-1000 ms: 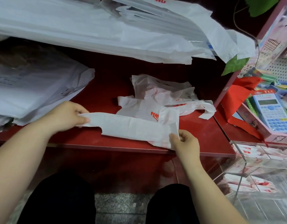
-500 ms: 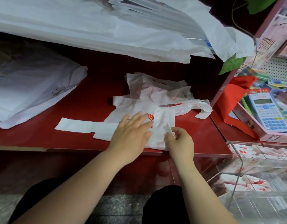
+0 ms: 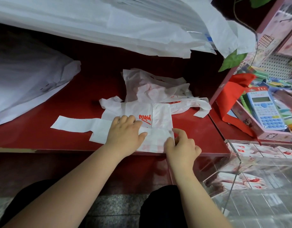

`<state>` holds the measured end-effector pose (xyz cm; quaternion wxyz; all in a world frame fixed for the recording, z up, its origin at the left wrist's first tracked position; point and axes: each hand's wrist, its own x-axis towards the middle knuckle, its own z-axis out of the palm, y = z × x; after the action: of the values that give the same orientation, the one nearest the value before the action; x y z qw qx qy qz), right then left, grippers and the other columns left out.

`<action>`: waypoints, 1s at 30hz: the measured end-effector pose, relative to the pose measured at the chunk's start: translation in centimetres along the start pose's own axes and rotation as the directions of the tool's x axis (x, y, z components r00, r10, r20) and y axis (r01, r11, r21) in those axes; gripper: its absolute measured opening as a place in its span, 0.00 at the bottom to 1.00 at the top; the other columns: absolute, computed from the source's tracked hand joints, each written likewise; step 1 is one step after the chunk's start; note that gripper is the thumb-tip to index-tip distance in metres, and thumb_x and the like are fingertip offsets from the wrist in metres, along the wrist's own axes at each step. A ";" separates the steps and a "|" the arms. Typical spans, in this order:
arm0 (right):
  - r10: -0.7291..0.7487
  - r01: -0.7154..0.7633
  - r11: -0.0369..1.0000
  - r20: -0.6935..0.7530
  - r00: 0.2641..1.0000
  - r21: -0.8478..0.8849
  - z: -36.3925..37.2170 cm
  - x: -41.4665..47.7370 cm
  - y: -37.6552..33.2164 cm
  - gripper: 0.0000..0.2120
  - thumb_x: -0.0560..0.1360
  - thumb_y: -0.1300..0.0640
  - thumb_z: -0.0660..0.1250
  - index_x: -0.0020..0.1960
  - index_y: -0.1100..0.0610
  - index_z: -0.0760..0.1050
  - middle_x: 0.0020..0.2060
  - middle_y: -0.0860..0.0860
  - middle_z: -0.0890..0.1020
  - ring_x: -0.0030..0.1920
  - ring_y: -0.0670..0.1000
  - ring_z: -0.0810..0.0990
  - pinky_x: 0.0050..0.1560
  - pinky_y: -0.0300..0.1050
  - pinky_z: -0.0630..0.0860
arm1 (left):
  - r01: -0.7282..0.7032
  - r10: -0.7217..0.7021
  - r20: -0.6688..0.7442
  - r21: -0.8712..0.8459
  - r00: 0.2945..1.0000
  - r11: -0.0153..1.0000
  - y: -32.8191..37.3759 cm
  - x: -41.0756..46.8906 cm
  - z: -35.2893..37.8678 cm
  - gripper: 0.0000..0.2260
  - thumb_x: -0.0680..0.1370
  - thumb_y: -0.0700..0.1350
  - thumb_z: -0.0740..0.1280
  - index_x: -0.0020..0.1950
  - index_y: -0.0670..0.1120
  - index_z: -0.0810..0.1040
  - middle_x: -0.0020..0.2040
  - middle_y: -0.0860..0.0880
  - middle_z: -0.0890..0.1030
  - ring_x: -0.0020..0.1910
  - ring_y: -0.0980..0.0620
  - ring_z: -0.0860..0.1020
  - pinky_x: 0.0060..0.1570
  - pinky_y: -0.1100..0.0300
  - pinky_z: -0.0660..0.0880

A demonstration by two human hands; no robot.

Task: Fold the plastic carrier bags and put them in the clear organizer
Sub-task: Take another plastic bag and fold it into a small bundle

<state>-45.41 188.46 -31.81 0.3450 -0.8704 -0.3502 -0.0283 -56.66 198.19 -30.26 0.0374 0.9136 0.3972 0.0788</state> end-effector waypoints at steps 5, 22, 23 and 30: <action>-0.006 0.006 1.000 0.010 1.000 -0.028 0.0 0.1 0.9 0.16 0.75 0.58 0.62 0.61 0.51 0.74 0.33 0.44 0.71 0.45 0.47 0.63 0.53 0.41 0.51 | 0.014 -0.011 0.045 -0.064 0.999 0.998 -0.3 -0.4 0.5 0.23 0.81 0.56 0.50 0.75 0.51 0.55 0.72 0.53 0.59 0.71 0.52 0.55 0.71 0.56 0.46; -0.557 0.649 0.722 0.355 0.751 -0.239 0.6 -0.1 0.9 0.34 0.80 0.42 0.39 0.57 0.59 0.78 0.57 0.55 0.80 0.57 0.54 0.79 0.56 0.55 0.71 | 0.073 -0.059 0.211 -0.062 0.976 0.995 -0.9 0.1 0.6 0.24 0.81 0.56 0.44 0.76 0.54 0.44 0.77 0.51 0.42 0.75 0.53 0.39 0.71 0.51 0.37; -0.520 0.625 0.739 0.376 0.767 -0.252 0.4 0.0 0.9 0.35 0.80 0.40 0.38 0.57 0.59 0.78 0.56 0.55 0.80 0.56 0.54 0.80 0.57 0.53 0.70 | 0.080 -0.064 0.212 -0.065 0.975 0.995 -1.1 0.2 0.7 0.24 0.81 0.57 0.45 0.76 0.54 0.44 0.77 0.51 0.42 0.75 0.53 0.39 0.71 0.51 0.37; -0.349 0.527 0.769 0.454 0.820 -0.361 -1.0 -0.3 1.8 0.38 0.78 0.38 0.36 0.59 0.60 0.77 0.58 0.54 0.79 0.58 0.53 0.78 0.60 0.52 0.64 | 0.221 -0.213 0.176 -0.027 0.961 0.975 -5.7 1.2 -0.1 0.24 0.81 0.57 0.46 0.76 0.52 0.47 0.77 0.51 0.45 0.75 0.53 0.44 0.71 0.52 0.42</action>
<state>-44.35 186.77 -32.20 0.0356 -0.8088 -0.5860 -0.0332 -60.00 202.93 -30.76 0.1011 0.8667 0.4885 0.0045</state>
